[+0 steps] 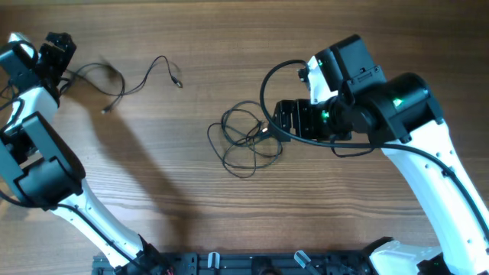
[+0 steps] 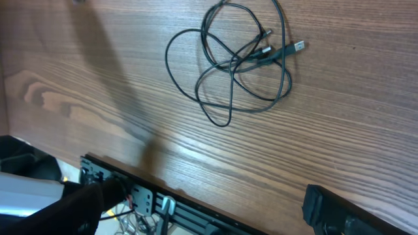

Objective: Untangle cables

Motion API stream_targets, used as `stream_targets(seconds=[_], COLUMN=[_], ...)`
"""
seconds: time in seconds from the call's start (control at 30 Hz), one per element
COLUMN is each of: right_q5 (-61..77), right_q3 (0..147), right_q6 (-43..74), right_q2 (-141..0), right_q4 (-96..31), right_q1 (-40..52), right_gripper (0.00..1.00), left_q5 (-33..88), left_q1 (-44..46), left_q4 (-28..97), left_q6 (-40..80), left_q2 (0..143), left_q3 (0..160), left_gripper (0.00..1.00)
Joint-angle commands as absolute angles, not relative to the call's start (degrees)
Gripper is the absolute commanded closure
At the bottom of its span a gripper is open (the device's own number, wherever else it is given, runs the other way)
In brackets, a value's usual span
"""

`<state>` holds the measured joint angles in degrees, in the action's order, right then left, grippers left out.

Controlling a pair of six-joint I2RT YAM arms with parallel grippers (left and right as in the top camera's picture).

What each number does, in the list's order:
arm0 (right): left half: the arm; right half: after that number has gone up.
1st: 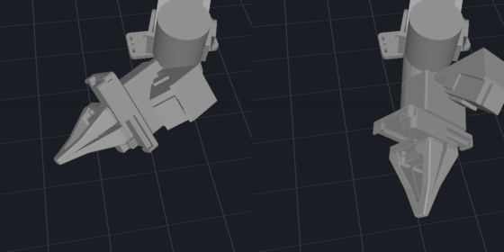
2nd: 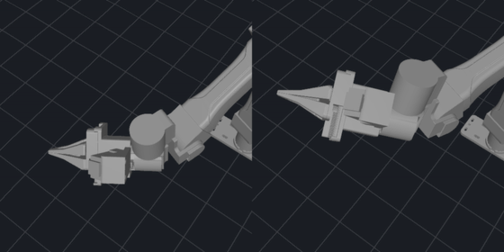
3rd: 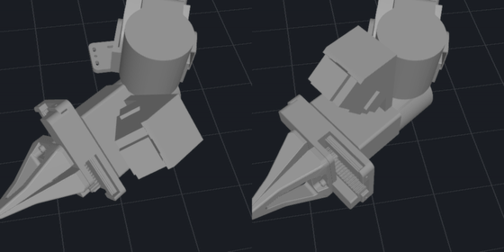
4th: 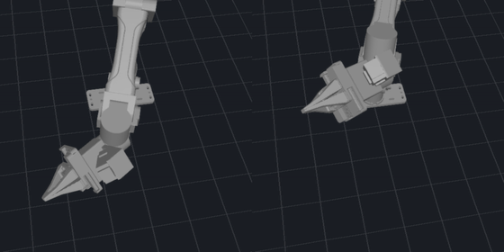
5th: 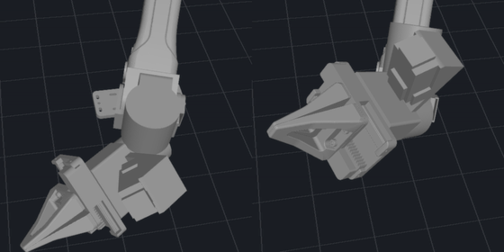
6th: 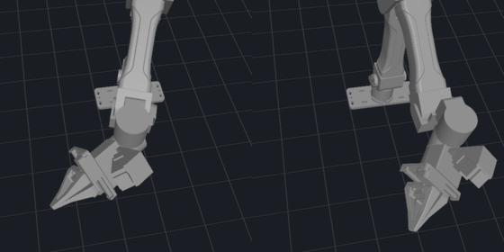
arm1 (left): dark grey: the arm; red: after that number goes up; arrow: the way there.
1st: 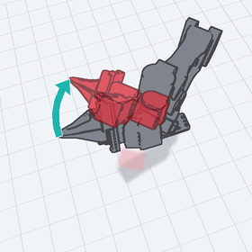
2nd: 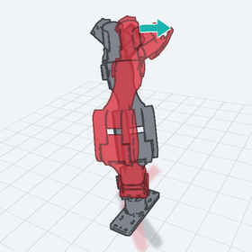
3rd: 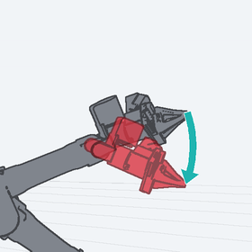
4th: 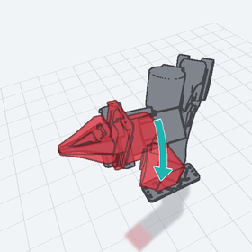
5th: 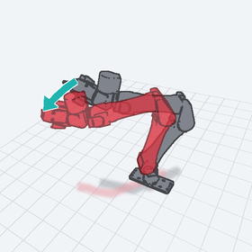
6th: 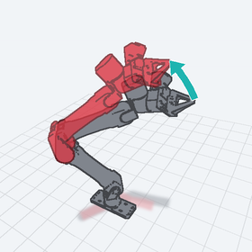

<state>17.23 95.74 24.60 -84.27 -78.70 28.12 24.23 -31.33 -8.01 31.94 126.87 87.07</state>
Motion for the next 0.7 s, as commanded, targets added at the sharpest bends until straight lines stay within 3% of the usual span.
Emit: stream_targets(seconds=[0.0, 0.23, 0.33, 0.47, 0.67], right_q5=[16.1, 16.1, 16.1, 16.1, 16.1], right_q3=[96.0, 96.0, 96.0, 96.0, 96.0], right_q6=[24.0, 22.8, 22.5, 22.4, 22.0], right_q2=[-85.2, -85.2, -85.2, -85.2, -85.2], right_q4=[-78.7, -78.7, -78.8, -78.8, -78.8], right_q1=[28.1, 28.1, 28.1, 28.1, 28.2], right_gripper=[0.0, 0.0, 0.0, 0.0, 0.0], left_q5=[36.7, 32.4, 22.7, -1.0, -6.8], left_q1=[-32.0, -32.4, -32.4, -32.9, -34.5], left_q4=[-7.8, -0.9, 5.4, 17.5, 20.2], left_q6=[35.4, 35.2, 34.9, 34.3, 19.4], left_q2=[125.0, 118.9, 115.4, 113.4, 117.3], left_q3=[87.4, 87.5, 87.5, 87.4, 87.3], left_gripper=[0.0, 0.0, 0.0, 0.0, 0.0])
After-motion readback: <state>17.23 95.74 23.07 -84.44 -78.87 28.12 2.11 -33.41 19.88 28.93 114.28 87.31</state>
